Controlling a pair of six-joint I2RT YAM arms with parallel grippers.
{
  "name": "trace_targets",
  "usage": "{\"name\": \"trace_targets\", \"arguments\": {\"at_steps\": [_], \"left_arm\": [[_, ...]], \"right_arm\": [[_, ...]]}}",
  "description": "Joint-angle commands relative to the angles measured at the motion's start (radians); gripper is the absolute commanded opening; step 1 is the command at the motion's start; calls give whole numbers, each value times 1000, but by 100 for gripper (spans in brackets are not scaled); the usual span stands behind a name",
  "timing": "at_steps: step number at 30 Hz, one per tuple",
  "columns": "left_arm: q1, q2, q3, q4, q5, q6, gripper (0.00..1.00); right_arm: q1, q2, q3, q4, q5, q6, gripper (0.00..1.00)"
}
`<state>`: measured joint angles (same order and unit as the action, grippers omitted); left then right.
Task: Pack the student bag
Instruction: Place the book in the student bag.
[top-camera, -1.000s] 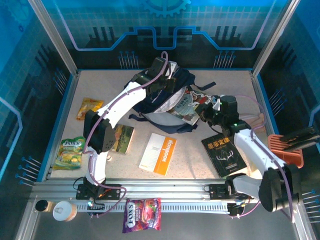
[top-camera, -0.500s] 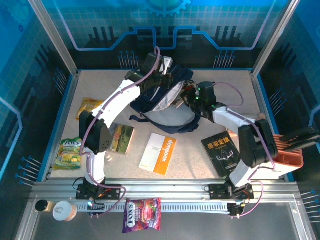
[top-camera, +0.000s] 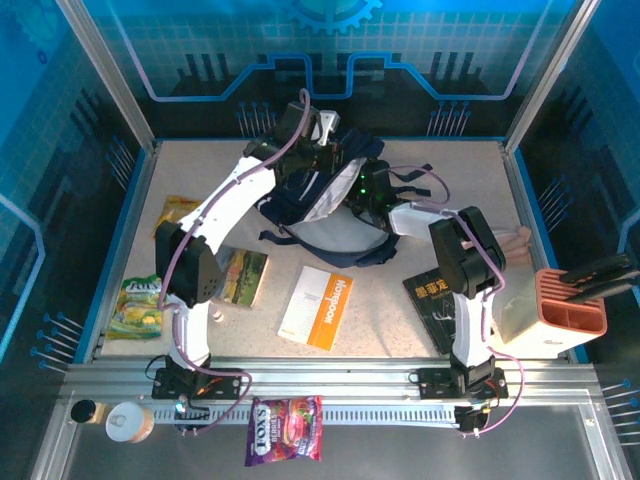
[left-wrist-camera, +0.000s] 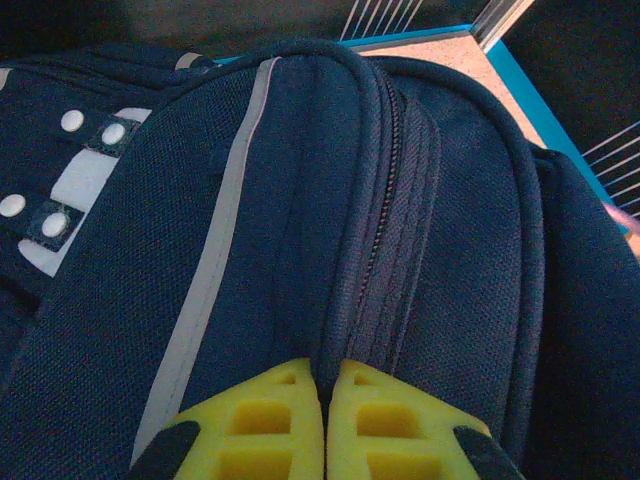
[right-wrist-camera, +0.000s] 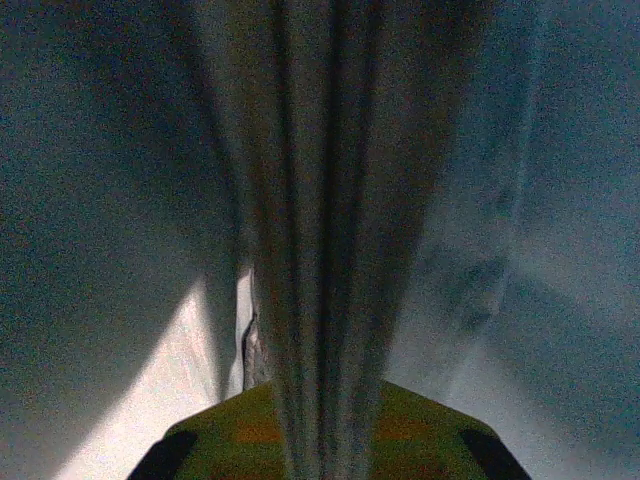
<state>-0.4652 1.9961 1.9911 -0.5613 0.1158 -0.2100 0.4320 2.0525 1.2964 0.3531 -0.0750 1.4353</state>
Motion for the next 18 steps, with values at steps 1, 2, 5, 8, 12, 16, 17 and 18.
{"name": "trace_targets", "arguments": {"at_steps": [1,2,5,8,12,16,17,18], "left_arm": [[21,-76,54,111,45,-47,0],[22,-75,50,115,45,-49,0],[25,-68,39,124,42,-58,0],[35,-58,30,128,36,-81,0],[45,-44,13,140,40,-104,0],[47,-28,-4,149,43,-111,0],[46,-24,-11,150,48,-112,0],[46,-21,-19,153,53,-114,0]], "right_arm": [[8,52,61,20,-11,20,5],[5,58,68,17,-35,13,7],[4,28,43,1,-63,-15,31],[-7,-56,-36,-12,-73,-47,50],[-39,-204,-179,-41,-108,-59,62],[-68,-357,-321,-69,-120,-93,66],[-76,-397,-351,-102,-119,-113,68],[-89,-436,-376,-145,-113,-138,68]]}}
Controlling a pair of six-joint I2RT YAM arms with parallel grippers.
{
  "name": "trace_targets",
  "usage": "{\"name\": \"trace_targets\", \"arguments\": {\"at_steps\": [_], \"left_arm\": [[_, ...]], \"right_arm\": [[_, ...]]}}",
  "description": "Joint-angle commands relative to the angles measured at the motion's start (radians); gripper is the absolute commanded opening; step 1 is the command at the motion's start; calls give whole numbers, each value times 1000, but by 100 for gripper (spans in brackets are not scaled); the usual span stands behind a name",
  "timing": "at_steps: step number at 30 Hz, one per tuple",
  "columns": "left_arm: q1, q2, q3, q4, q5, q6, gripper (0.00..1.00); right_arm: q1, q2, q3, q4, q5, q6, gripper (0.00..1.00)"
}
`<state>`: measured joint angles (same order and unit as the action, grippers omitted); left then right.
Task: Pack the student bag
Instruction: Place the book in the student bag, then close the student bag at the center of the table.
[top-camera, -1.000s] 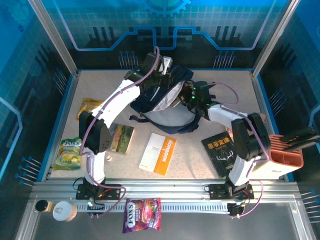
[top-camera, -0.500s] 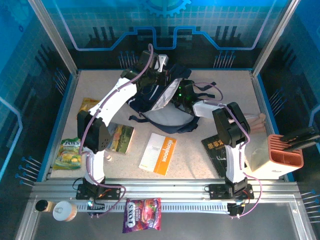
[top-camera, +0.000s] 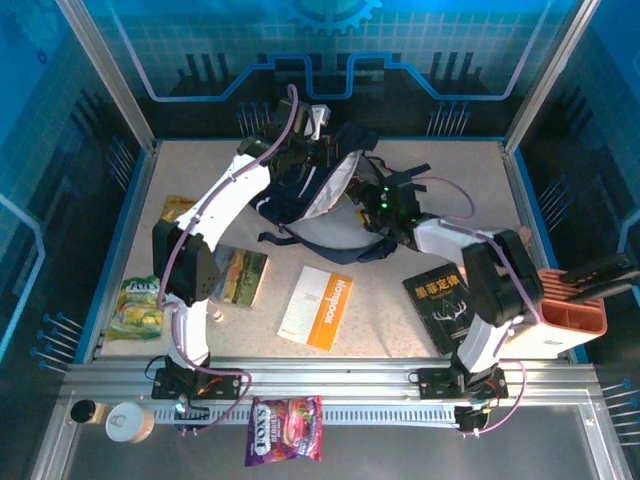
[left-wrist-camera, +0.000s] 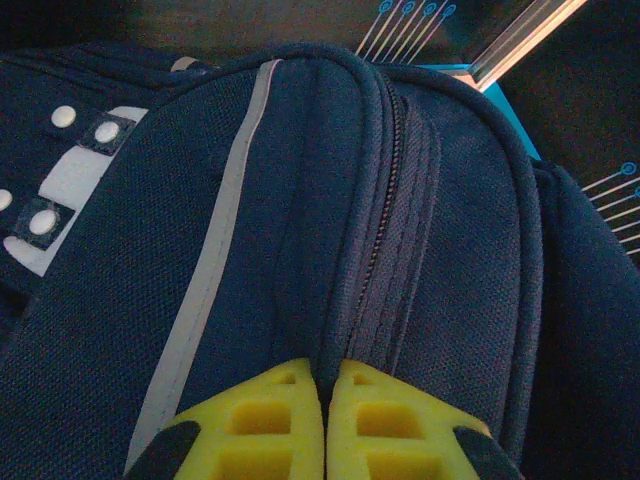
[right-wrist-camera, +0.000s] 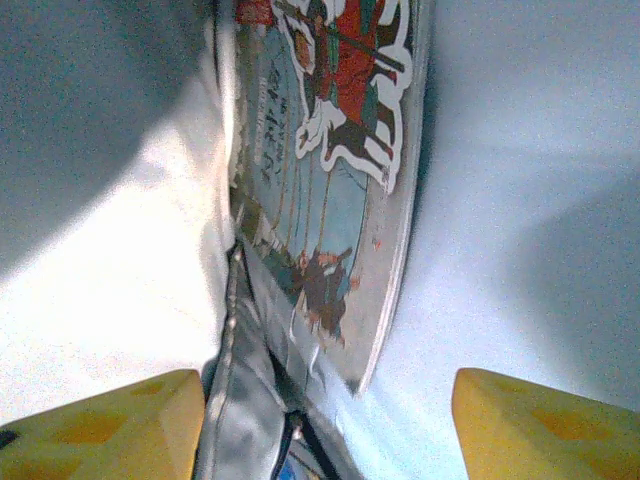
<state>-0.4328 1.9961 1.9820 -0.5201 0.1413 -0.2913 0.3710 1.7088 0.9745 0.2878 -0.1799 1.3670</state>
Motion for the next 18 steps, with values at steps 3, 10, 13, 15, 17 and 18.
{"name": "trace_targets", "arguments": {"at_steps": [3,10,13,15,17,18], "left_arm": [[14,-22,-57,119,48,-39,0],[14,-79,-252,148,96,-89,50],[18,-141,-363,153,63,-120,65],[24,-192,-449,166,62,-136,70],[31,-249,-532,176,52,-153,76],[36,-280,-582,181,39,-160,78]], "right_arm": [[-71,-210,-121,-209,39,-148,72],[-110,-460,-133,-562,314,-364,82],[-108,-514,-106,-643,356,-460,83],[-99,-528,-86,-684,345,-514,83],[-70,-526,-44,-732,333,-554,83],[-45,-520,-29,-754,331,-573,82]]}}
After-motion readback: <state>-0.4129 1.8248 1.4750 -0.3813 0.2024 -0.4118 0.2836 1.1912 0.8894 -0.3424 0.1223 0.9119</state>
